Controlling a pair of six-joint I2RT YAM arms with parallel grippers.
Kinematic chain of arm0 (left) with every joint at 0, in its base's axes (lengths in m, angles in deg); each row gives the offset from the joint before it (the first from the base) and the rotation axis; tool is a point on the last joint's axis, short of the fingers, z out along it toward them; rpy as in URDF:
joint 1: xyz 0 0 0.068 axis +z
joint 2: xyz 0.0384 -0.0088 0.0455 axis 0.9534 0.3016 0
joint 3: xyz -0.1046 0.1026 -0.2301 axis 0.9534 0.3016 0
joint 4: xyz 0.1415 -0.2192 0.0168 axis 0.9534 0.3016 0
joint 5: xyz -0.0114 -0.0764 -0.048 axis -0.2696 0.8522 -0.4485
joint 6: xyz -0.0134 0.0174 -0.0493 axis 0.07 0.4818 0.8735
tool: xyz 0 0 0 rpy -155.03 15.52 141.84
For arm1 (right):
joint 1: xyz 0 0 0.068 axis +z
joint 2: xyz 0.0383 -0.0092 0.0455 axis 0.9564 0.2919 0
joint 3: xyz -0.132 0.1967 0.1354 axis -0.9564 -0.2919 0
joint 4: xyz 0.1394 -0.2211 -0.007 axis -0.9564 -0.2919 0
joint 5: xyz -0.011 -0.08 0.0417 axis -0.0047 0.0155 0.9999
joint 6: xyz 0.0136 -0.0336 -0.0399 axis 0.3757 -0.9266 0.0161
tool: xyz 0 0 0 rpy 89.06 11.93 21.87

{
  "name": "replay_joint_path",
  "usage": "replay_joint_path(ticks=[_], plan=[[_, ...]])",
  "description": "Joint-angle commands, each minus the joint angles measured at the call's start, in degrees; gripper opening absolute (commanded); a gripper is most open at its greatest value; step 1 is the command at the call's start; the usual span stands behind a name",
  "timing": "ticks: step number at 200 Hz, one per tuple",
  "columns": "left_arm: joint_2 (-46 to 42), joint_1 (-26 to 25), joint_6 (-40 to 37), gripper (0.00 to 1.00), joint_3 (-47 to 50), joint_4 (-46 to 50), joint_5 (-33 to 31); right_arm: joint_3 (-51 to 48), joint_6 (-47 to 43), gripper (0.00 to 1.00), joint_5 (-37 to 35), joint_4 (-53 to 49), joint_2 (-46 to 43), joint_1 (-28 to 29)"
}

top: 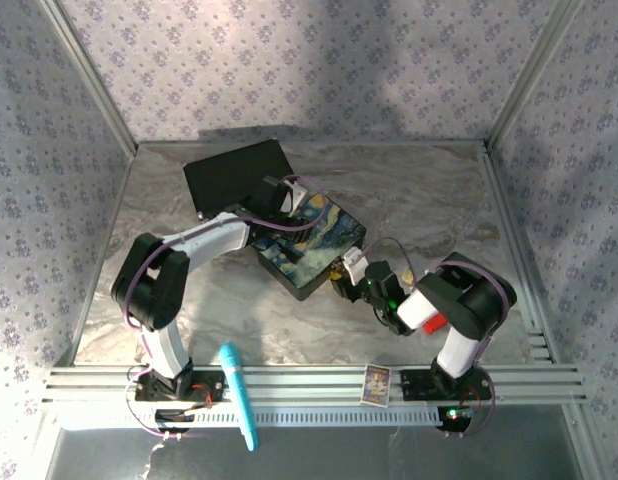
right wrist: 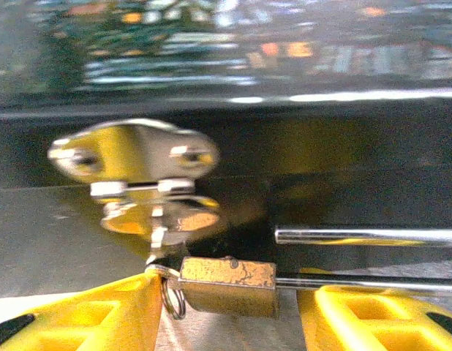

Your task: Unlock a padlock with a key

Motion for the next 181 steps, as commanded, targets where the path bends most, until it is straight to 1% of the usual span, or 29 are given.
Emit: replay_joint_path(ticks=[1, 14, 25, 42, 55, 66, 84, 98, 110, 113, 130, 150, 162, 174, 181], plan=[[1.5, -2.5, -1.1, 0.74, 3.2, 8.1, 1.2, 0.3, 0.9, 0.53, 0.6, 0.7, -3.3, -0.9], [1.2, -2.5, -0.6, 0.74, 3.1, 7.9, 0.6, 1.5, -0.5, 0.53, 1.6, -5.5, -5.6, -0.1], [0.8, -2.3, 0.0, 0.75, 2.7, 7.9, 0.1, 3.2, -2.5, 0.53, 1.5, -13.8, -8.0, 1.4], [0.2, -2.1, 0.8, 0.75, 1.3, 9.1, -1.0, 6.5, -3.3, 0.54, -2.6, -30.1, -13.2, 3.8], [-0.4, -1.9, 1.1, 0.75, 0.2, 10.1, -1.7, 7.6, -1.7, 0.53, -5.1, -39.7, -17.6, 4.3], [-0.9, -1.7, 1.7, 0.75, -0.5, 10.8, -2.6, 7.2, 0.5, 0.52, -5.5, -45.1, -21.7, 4.2], [-2.1, -0.6, 3.5, 0.75, -1.0, 10.8, -4.0, 7.3, 2.8, 0.48, -5.0, -52.4, -27.1, 4.1], [-3.0, 0.5, 4.4, 0.76, -1.2, 10.6, -4.3, 8.6, 4.4, 0.47, -3.8, -58.7, -31.0, 4.1], [-3.6, 1.2, 4.6, 0.76, -1.9, 11.4, -4.3, 10.8, 5.6, 0.48, -3.4, -66.1, -33.2, 3.9], [-3.7, 1.2, 4.6, 0.76, -2.1, 11.7, -4.4, 11.2, 7.1, 0.48, -3.9, -66.8, -33.6, 3.9], [-4.9, 1.3, 4.8, 0.77, -2.5, 12.7, -5.4, 12.6, 10.1, 0.48, -1.7, -70.0, -34.8, 2.6], [-7.5, 1.2, 6.2, 0.80, -2.0, 12.6, -6.1, 13.5, 13.2, 0.53, -0.8, -69.4, -34.0, 1.4], [-9.3, 1.0, 6.6, 0.86, -1.5, 12.4, -7.1, 13.7, 17.1, 0.56, -0.1, -68.2, -33.3, -0.3], [-10.7, 0.6, 6.4, 0.92, -1.6, 13.2, -8.2, 15.0, 21.4, 0.63, 0.9, -68.6, -31.3, -2.4], [-11.5, 0.4, 6.3, 0.93, -1.8, 13.7, -8.8, 16.4, 23.3, 0.65, 1.2, -69.3, -29.7, -2.9]])
